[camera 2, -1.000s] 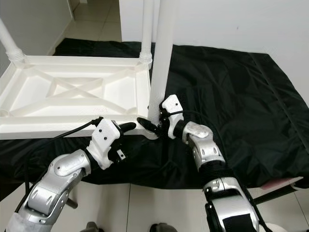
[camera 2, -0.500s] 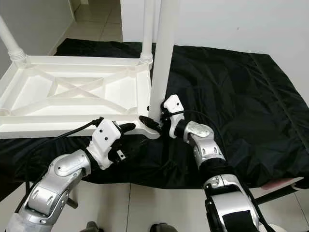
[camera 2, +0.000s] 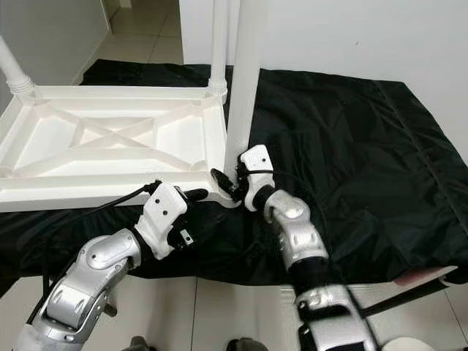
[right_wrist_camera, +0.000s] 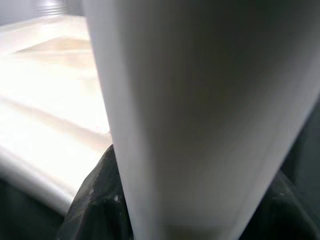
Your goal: Building children table
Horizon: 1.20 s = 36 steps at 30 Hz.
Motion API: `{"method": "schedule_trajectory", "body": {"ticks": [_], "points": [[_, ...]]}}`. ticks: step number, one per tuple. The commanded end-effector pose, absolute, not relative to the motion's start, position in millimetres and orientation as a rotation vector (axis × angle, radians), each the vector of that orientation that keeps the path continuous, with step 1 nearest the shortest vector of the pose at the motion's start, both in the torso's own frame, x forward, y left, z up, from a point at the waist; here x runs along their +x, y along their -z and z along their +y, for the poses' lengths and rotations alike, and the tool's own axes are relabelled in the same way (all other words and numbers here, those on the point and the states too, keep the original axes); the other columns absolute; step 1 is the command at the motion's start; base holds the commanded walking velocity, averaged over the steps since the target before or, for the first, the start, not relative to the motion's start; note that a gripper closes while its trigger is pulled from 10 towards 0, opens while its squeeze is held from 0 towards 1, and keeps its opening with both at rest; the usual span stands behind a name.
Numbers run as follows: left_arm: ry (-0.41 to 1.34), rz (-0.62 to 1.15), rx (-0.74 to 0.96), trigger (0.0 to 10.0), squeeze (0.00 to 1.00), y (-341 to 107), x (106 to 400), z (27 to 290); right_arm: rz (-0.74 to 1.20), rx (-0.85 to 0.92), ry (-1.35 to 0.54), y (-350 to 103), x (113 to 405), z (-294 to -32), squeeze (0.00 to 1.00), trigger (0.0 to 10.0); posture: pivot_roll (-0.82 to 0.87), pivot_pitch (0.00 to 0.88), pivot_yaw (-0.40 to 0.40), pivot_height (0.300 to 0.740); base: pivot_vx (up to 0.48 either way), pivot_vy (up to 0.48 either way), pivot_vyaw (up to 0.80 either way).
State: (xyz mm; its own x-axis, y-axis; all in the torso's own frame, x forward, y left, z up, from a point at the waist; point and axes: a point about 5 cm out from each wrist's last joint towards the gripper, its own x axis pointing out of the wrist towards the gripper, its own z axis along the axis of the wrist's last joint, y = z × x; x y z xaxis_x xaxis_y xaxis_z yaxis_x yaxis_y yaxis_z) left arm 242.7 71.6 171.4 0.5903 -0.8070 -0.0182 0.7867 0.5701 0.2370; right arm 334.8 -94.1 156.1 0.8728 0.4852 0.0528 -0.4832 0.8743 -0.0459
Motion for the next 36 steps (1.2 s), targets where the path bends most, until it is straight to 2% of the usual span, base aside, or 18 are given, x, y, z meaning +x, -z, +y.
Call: {"method": "schedule_trajectory", "body": {"ticks": [1, 2, 6, 15, 20, 21, 24, 25, 36], "points": [[0.869, -0.089, 0.234, 10.0, 0.0, -169, 244, 74, 0.007, -0.029, -0.442, -145, 334, -97, 0.0, 10.0, -0.03, 0.115, -0.037, 0.74, 0.0, 0.0, 0.0], [0.868, -0.089, 0.231, 10.0, 0.0, -169, 244, 74, 0.008, -0.017, -0.327, -145, 331, -95, 0.0, 10.0, -0.03, 0.117, -0.039, 0.74, 0.0, 0.0, 0.0], [0.867, -0.088, 0.223, 10.0, 0.0, -169, 244, 74, 0.002, 0.037, -0.202, -144, 321, -87, 0.0, 10.0, -0.03, 0.115, -0.036, 0.74, 0.0, 0.0, 0.0], [0.864, -0.097, 0.247, 10.0, 0.0, -171, 248, 76, 0.005, 0.047, -0.164, -149, 311, -75, 0.0, 10.0, -0.03, 0.119, -0.032, 0.74, 0.0, 0.0, 0.0], [0.882, -0.088, 0.206, 10.0, 0.0, -171, 246, 75, 0.0, 0.052, -0.137, -150, 308, -77, 0.0, 10.0, -0.03, 0.117, -0.035, 0.74, 0.0, 0.0, 0.0], [0.901, -0.075, 0.193, 10.0, 0.0, -170, 244, 74, -0.009, 0.058, -0.146, -151, 308, -77, 0.89, 10.0, -0.02, 0.107, -0.041, 0.74, 0.0, 0.0, 0.0], [0.926, -0.059, 0.18, 10.0, 0.0, -168, 242, 73, -0.021, 0.065, -0.157, -152, 307, -76, 0.89, 10.0, -0.02, 0.107, -0.041, 0.74, 0.0, 0.0, 0.0], [0.921, -0.064, 0.184, 10.0, 0.0, -168, 242, 74, -0.032, 0.062, -0.168, -154, 307, -77, 1.0, 10.0, -0.02, 0.101, -0.045, 0.74, 0.0, 0.0, 0.0], [0.905, -0.055, 0.198, 10.0, 0.0, -169, 243, 84, -0.092, 0.061, -0.319, -164, 311, -97, 1.0, 10.0, -0.01, 0.091, -0.05, 0.74, 0.0, 0.0, 0.0]]}}
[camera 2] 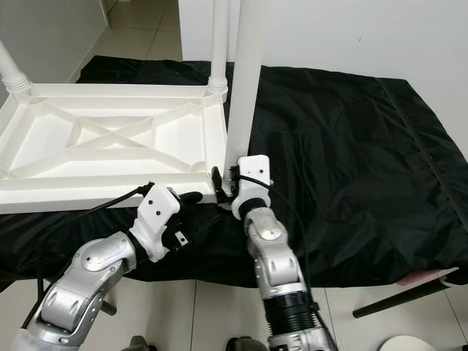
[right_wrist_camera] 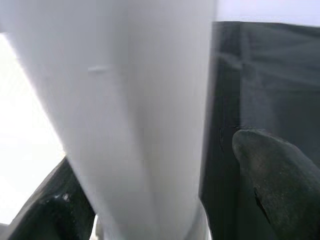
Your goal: Building children table
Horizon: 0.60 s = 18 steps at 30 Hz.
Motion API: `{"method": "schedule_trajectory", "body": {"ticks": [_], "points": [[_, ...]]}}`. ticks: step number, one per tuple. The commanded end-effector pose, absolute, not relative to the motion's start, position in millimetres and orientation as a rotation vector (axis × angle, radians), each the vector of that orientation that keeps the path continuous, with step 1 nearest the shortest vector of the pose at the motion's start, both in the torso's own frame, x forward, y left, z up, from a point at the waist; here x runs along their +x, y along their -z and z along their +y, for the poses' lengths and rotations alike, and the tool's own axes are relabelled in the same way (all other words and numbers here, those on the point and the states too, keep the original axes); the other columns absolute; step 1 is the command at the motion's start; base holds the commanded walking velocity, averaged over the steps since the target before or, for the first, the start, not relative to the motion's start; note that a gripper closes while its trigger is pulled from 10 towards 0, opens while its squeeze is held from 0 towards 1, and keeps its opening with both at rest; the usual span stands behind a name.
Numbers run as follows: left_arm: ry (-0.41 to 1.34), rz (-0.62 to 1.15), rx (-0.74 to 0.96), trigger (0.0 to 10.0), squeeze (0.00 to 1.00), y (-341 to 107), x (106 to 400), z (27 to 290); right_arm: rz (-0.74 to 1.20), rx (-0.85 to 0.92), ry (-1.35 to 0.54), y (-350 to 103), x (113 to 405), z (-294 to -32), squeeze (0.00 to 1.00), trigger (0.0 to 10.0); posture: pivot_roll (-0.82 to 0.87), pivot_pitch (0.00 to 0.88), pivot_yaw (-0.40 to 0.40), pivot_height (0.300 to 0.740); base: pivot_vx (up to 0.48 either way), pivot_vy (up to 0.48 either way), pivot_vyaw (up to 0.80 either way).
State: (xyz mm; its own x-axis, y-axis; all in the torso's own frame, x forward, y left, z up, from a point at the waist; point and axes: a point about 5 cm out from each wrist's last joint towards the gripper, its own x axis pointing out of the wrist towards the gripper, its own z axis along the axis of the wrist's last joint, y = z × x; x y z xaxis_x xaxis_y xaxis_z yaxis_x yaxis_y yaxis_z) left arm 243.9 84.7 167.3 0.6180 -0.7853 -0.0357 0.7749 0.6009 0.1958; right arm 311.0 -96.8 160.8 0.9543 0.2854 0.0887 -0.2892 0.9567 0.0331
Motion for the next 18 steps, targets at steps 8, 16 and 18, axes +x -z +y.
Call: {"method": "schedule_trajectory", "body": {"ticks": [8, 16, 18], "points": [[0.908, -0.055, 0.213, 10.0, 0.0, -170, 247, 87, -0.114, -0.044, -0.612, -167, 327, -113, 0.0, 10.0, -0.02, 0.076, -0.035, 0.74, 0.0, 0.0, 0.0], [0.938, -0.065, 0.219, 10.0, 0.0, -172, 250, 82, -0.111, -0.191, -0.85, -172, 345, -110, 0.0, 10.0, -0.02, 0.063, -0.018, 0.74, 0.0, 0.0, 0.0], [0.941, -0.066, 0.217, 10.0, 0.0, -173, 250, 81, -0.103, -0.202, -0.877, -172, 347, -109, 0.0, 10.0, -0.02, 0.063, -0.018, 0.74, 0.0, 0.0, 0.0]]}}
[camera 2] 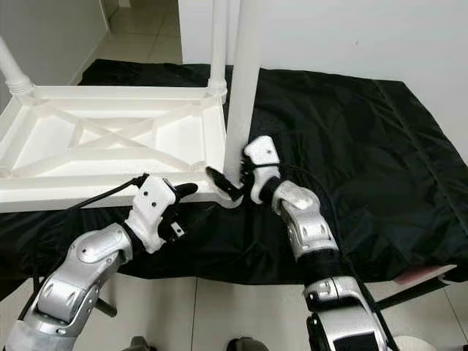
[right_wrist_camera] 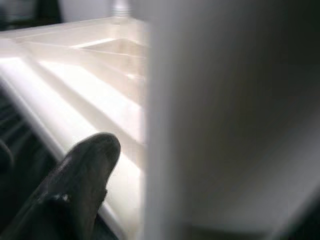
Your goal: Building children table
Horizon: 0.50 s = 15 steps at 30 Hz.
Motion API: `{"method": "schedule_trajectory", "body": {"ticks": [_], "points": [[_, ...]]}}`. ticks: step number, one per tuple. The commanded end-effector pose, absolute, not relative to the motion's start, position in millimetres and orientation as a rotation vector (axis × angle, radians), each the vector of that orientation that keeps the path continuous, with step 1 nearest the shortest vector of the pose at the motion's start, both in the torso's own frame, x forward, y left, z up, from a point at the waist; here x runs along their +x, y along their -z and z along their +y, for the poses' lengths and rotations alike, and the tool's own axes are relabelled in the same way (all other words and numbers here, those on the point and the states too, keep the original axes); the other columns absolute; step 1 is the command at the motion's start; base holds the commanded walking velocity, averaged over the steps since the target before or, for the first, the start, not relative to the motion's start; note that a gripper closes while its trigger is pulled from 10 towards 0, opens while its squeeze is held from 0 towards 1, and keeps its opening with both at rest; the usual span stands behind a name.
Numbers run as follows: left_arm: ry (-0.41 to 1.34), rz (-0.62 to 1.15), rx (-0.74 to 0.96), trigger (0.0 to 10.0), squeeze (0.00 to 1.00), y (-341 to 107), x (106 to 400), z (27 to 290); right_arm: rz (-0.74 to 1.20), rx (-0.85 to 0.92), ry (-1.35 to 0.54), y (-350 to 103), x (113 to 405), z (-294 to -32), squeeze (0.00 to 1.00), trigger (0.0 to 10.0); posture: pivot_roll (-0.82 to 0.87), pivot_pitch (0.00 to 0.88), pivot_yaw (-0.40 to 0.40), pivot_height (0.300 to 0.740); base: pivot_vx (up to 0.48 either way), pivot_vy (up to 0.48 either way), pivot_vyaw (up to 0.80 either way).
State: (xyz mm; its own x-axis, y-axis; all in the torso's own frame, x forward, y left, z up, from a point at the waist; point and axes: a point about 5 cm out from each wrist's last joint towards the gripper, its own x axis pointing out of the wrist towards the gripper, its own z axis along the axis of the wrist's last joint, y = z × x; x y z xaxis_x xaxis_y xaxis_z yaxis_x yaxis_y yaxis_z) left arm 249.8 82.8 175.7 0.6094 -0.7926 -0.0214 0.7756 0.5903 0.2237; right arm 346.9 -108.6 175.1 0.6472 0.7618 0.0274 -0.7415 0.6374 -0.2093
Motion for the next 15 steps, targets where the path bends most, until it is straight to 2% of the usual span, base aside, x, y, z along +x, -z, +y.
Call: {"method": "schedule_trajectory", "body": {"ticks": [1, 2, 3, 4, 12, 13, 15], "points": [[0.941, -0.066, 0.217, 10.0, 0.0, -173, 250, 81, -0.103, -0.202, -0.877, -172, 347, -109, 0.0, 10.0, -0.02, 0.063, -0.018, 0.74, 0.0, 0.0, 0.0], [0.945, -0.067, 0.218, 10.0, 0.0, -173, 250, 81, -0.093, -0.215, -0.896, -172, 350, -109, 0.0, 10.0, -0.01, 0.059, -0.023, 0.74, 0.0, 0.0, 0.0], [0.946, -0.067, 0.22, 10.0, 0.0, -173, 250, 81, -0.079, -0.232, -0.919, -170, 352, -109, 0.0, 4.0, 0.0, 0.063, -0.024, 0.74, 0.0, 0.0, 0.0], [0.942, -0.066, 0.22, 10.0, 0.0, -174, 249, 82, -0.059, -0.252, -0.931, -168, 354, -111, 0.0, 0.0, 0.0, 0.066, -0.026, 0.74, 0.0, 0.0, 0.0], [0.924, -0.057, 0.218, 10.0, 0.0, -174, 247, 85, -0.014, -0.274, -0.962, -161, 363, -126, 0.0, 0.0, 0.02, 0.083, -0.03, 0.74, 0.0, 0.0, 0.0], [0.924, -0.056, 0.217, 10.0, 0.0, -173, 246, 86, -0.007, -0.27, -0.957, -161, 363, -127, 0.0, 3.1, 0.02, 0.087, -0.03, 0.74, 0.0, 0.0, 0.0], [0.925, -0.055, 0.216, 10.0, 0.0, -173, 245, 86, -0.003, -0.268, -0.953, -160, 363, -128, 0.0, 3.1, 0.02, 0.087, -0.03, 0.74, 0.0, 0.0, 0.0]]}}
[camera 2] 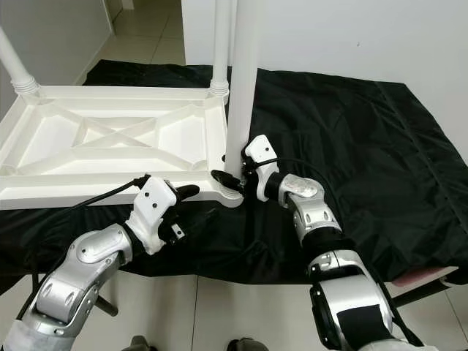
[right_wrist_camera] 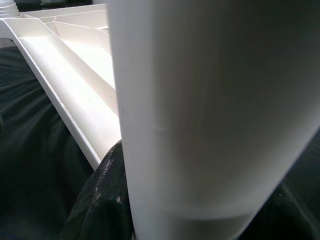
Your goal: Building children table
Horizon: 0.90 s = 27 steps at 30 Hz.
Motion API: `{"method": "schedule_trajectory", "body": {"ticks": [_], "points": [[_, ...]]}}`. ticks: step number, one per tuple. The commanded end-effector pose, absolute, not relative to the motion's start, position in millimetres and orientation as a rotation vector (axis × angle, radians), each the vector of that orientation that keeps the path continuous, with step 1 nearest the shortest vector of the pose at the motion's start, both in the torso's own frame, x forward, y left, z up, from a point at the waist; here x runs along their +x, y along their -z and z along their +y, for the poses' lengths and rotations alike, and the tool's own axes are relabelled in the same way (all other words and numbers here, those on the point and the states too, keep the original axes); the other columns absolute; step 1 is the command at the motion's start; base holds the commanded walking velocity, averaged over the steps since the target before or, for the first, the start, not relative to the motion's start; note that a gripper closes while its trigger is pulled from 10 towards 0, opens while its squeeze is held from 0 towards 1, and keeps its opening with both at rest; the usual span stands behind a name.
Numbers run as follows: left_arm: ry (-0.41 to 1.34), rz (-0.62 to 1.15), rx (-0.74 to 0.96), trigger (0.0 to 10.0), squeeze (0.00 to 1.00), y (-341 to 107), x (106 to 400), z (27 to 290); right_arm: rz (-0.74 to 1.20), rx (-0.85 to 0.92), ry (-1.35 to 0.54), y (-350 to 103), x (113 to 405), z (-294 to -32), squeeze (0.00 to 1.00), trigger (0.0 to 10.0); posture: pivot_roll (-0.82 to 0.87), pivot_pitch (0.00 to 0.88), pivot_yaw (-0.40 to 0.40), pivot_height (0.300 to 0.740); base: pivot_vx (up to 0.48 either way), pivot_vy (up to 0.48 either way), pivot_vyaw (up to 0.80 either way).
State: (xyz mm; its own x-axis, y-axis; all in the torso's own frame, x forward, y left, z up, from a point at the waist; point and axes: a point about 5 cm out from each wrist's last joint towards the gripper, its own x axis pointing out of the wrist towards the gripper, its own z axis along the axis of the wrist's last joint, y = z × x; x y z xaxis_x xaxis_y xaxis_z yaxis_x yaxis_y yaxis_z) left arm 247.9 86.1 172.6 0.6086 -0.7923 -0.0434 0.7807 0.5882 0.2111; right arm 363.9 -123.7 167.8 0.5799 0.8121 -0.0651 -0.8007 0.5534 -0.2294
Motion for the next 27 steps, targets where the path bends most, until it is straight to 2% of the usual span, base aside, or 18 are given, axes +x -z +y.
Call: {"method": "schedule_trajectory", "body": {"ticks": [1, 2, 8, 10, 17, 22, 27], "points": [[0.925, -0.055, 0.216, 10.0, 0.0, -173, 245, 86, -0.003, -0.268, -0.953, -160, 363, -128, 0.0, 3.1, 0.02, 0.087, -0.03, 0.74, 0.0, 0.0, 0.0], [0.925, -0.054, 0.216, 10.0, 0.0, -173, 245, 86, 0.0, -0.254, -0.947, -160, 363, -128, 0.0, 10.0, 0.02, 0.09, -0.029, 0.74, 0.0, 0.0, 0.0], [0.927, -0.051, 0.212, 10.0, 0.0, -173, 244, 85, 0.004, -0.218, -0.849, -162, 367, -128, 0.0, 10.0, 0.01, 0.095, -0.031, 0.74, 0.0, 0.0, 0.0], [0.932, -0.048, 0.2, 10.0, 0.0, -172, 243, 83, -0.003, -0.167, -0.749, -163, 367, -124, 0.0, 10.0, 0.0, 0.097, -0.037, 0.74, 0.0, 0.0, 0.0], [0.938, -0.044, 0.192, 10.0, 0.0, -170, 242, 80, -0.014, -0.115, -0.674, -162, 361, -117, 0.0, 10.0, -0.01, 0.095, -0.043, 0.74, 0.0, 0.0, 0.0], [0.943, -0.038, 0.189, 10.0, 0.0, -169, 240, 80, -0.023, -0.028, -0.482, -157, 339, -98, 0.0, 10.0, -0.01, 0.09, -0.048, 0.74, 0.0, 0.0, 0.0], [0.942, -0.033, 0.191, 10.0, 0.0, -168, 240, 81, -0.014, -0.022, -0.294, -152, 325, -93, 0.0, 10.0, 0.0, 0.089, -0.049, 0.74, 0.0, 0.0, 0.0]]}}
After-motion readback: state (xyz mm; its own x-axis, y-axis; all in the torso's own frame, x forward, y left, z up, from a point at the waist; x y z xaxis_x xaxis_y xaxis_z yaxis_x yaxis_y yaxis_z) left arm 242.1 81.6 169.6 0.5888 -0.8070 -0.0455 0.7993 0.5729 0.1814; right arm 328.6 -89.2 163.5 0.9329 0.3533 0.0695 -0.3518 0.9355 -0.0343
